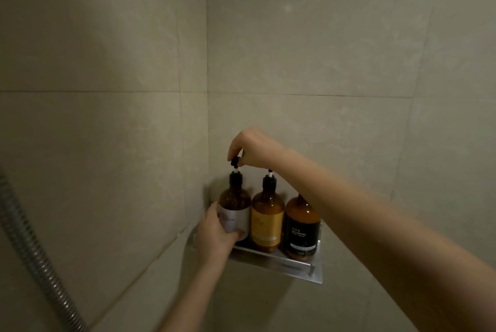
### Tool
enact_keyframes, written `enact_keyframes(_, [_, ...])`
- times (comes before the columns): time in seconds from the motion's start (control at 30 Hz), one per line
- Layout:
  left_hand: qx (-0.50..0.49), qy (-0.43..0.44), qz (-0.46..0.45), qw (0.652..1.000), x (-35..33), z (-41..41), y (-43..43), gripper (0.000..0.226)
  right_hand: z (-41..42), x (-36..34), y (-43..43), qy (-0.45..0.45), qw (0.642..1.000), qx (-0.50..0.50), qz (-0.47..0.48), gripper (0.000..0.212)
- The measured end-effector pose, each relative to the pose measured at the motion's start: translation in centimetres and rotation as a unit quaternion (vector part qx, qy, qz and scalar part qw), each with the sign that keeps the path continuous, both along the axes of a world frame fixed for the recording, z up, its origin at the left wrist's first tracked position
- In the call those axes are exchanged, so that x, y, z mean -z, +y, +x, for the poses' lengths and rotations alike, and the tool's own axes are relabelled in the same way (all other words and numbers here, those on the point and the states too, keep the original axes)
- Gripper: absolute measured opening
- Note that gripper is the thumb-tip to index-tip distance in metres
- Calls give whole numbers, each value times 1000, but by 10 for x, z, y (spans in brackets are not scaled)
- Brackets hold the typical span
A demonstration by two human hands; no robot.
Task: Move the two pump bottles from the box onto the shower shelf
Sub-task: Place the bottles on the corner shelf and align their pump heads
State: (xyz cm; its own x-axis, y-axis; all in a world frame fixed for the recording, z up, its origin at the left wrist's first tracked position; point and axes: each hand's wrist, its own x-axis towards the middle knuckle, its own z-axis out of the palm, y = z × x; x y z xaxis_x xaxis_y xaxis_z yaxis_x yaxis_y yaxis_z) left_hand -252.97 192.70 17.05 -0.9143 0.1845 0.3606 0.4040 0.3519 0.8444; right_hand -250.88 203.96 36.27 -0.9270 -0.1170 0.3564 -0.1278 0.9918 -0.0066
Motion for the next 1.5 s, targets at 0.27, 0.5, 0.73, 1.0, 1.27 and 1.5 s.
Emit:
enact_keyframes(0.27, [-22,31,20,999,0,4,2,53,-5,1,-3,5,1000,8,2,27])
enact_keyframes(0.5, [-33,38,3,999,-1,5,2,62,-5,3,3,6,1000,-10,-27,25])
enact_keyframes(0.73, [-13,-2,12,1000,-5,0,1,72,-4,4,4,2,999,-12,-33,27])
enact_keyframes(1.0, [10,-8,11,1000,-3,-5,-3,75,15,-25,33,28,997,58,-47,20])
enact_keyframes(1.27, [20,-14,13,1000,-3,-7,-4,74,63,-22,54,-1,983,113,-146,57])
enact_keyframes(1.5, [28,-19,3,999,-10,-10,-5,84,132,124,62,256,808,219,-484,58])
